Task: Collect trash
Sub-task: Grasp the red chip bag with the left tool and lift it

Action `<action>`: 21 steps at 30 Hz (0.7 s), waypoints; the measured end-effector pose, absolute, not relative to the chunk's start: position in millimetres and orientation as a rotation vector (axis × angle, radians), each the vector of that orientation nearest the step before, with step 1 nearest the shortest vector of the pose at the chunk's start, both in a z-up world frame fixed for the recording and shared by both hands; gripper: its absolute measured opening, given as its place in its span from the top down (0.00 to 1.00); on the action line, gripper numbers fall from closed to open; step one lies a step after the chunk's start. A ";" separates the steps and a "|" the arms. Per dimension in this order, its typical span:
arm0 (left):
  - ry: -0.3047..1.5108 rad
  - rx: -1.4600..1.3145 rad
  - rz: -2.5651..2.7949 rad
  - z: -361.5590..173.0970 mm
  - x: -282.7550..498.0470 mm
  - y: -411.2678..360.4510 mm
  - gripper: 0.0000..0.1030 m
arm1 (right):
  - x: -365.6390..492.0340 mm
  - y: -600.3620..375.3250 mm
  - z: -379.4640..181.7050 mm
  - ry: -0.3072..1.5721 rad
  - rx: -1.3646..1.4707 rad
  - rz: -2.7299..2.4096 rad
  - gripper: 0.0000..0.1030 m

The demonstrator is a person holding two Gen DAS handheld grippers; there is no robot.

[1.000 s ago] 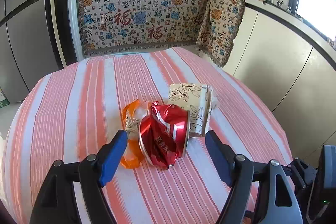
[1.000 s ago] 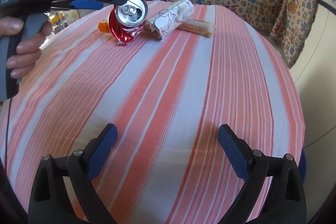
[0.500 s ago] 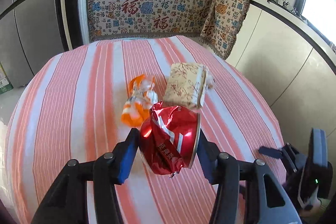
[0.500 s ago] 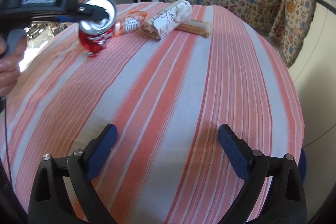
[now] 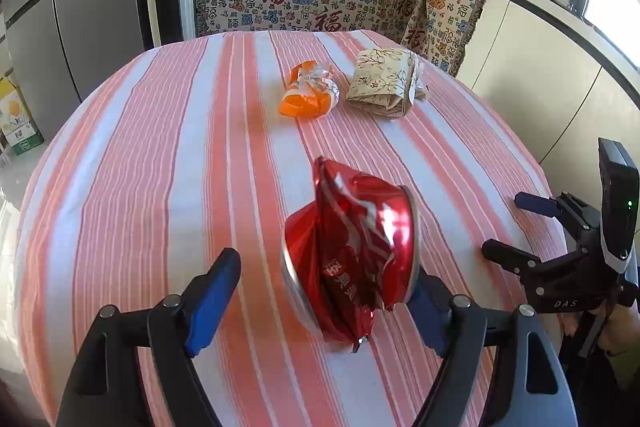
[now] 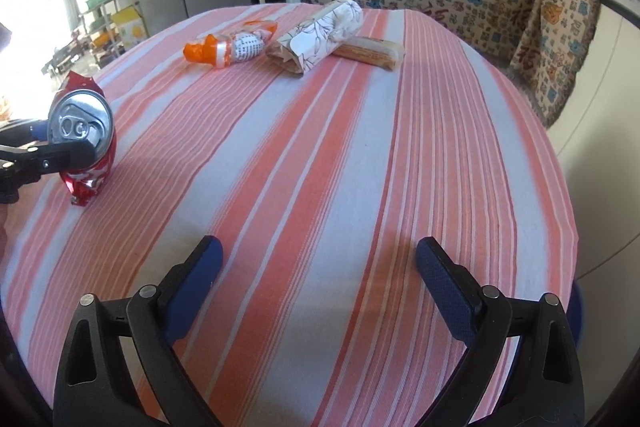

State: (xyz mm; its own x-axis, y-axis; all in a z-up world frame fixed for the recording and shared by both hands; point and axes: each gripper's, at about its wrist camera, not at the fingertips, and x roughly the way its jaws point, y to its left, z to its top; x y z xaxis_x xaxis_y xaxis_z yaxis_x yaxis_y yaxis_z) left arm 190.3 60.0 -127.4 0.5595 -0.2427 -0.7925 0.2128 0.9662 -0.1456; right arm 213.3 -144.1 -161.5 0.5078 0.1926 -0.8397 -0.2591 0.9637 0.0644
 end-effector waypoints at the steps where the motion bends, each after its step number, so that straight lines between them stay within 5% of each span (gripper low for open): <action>1: 0.939 -0.036 -0.261 -129.9 192.1 60.6 0.20 | 212.8 -143.9 -161.5 1.002 -0.073 0.270 0.05; 21: 0.929 0.002 -0.212 -145.9 212.6 47.2 0.20 | 267.7 -147.3 -140.1 1.014 0.104 0.316 0.07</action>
State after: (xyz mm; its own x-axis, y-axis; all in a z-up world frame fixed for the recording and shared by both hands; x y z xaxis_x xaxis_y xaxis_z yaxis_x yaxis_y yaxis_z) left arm 212.6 47.2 -145.9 0.5793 -0.1803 -0.7950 0.1824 0.9792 -0.0891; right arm 267.7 -147.3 -140.1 0.4878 0.3075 -0.8170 -0.2114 0.9497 0.2313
